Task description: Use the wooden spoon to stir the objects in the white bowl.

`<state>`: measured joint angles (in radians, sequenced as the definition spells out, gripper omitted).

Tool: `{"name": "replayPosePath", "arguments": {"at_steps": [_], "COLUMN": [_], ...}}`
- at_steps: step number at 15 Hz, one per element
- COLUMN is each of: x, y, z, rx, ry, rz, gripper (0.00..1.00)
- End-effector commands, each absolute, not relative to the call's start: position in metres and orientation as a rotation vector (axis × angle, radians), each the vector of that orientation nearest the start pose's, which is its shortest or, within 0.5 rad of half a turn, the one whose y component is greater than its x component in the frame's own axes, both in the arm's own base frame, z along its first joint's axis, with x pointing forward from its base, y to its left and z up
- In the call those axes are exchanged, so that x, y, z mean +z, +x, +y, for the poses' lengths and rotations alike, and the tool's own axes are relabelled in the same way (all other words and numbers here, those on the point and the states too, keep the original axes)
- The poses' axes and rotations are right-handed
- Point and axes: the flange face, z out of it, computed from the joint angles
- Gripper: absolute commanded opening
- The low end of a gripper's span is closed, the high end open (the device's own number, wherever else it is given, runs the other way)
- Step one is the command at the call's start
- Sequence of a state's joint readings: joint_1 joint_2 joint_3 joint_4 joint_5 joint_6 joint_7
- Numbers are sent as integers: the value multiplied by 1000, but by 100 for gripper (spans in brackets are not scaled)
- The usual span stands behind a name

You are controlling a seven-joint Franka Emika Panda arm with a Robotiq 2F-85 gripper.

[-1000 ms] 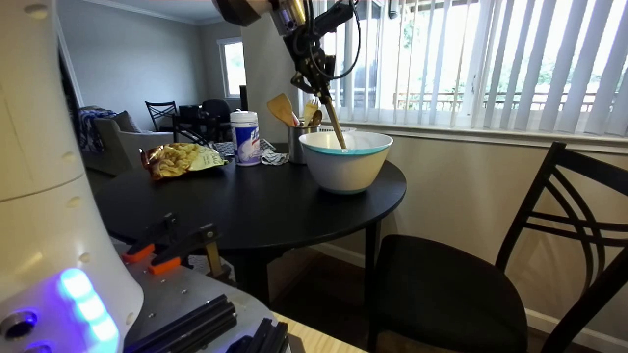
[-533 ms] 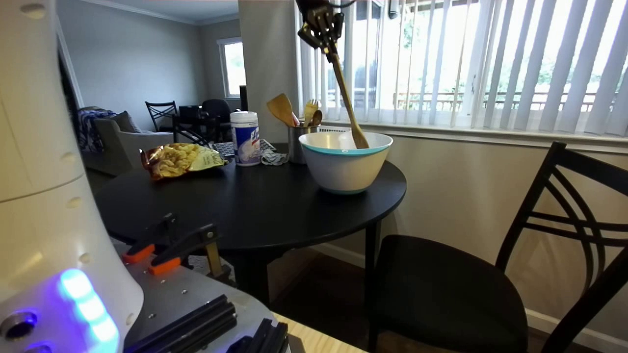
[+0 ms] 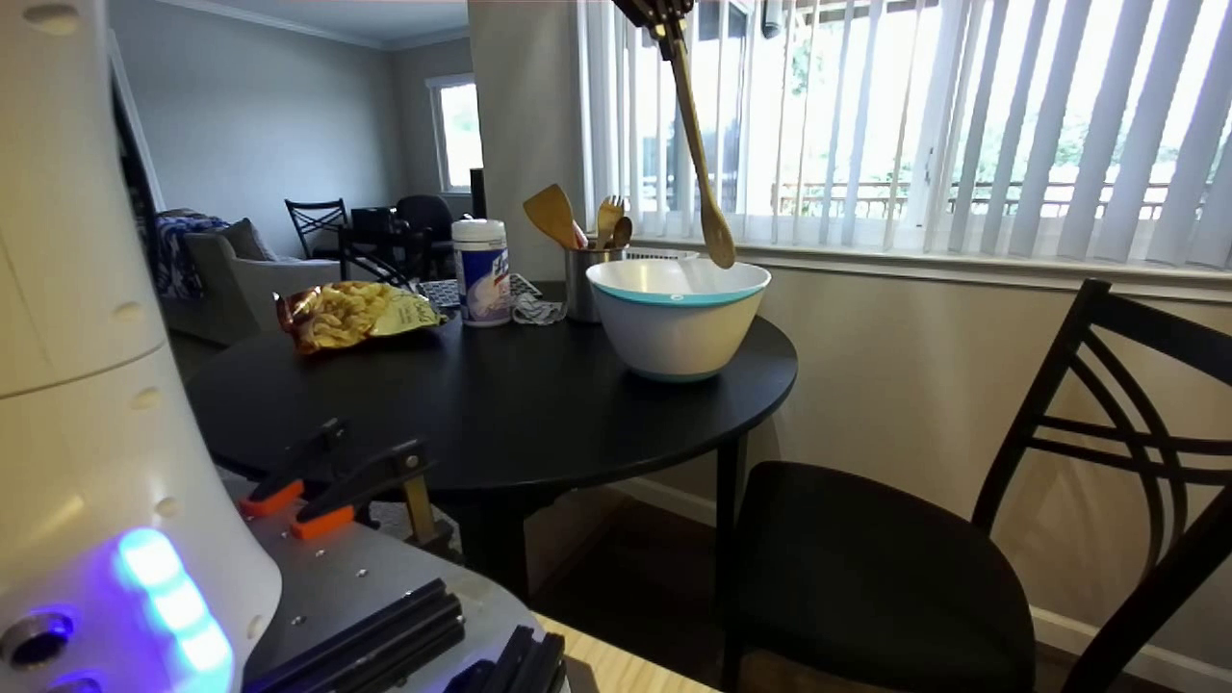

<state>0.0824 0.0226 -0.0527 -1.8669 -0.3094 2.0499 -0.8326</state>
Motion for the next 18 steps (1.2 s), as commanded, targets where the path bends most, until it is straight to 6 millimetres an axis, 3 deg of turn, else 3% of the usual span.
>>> {"name": "replayPosePath", "arguments": {"at_steps": [1,7,12,18], "x": [492,434,396,381], "y": [603,622,623,622], "z": [-6,-5,9,31], "rx": [54,198,254,185], "ry": [-2926,-2809,-2733,-2591], "rz": [-1625,-1567,-1593,-1646], "gripper": [5,5,5,5]}}
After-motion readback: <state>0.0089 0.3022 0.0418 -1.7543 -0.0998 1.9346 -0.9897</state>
